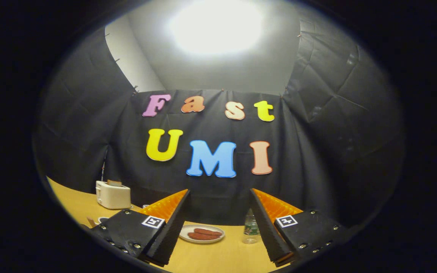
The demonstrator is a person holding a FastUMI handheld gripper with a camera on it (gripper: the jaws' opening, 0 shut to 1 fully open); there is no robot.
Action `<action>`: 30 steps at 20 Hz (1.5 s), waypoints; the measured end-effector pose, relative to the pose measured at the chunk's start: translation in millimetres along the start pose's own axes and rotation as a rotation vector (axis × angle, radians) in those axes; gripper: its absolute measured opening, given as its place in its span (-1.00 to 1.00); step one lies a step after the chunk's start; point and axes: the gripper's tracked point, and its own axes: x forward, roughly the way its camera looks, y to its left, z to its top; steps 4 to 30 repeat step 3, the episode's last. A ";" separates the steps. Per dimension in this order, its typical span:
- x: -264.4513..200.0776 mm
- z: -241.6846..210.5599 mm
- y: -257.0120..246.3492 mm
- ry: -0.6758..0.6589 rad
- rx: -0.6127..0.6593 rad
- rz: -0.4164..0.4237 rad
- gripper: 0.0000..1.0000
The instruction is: Take the bottle from table, then pour the juice into the cup, finally place the bottle on the coaster
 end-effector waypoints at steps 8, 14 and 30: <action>-20.0 -29.9 -43.6 0.050 -0.016 -0.059 0.83; -20.0 -29.9 -43.6 0.050 -0.016 -0.059 0.83; -20.0 -29.9 -43.6 0.050 -0.016 -0.059 0.83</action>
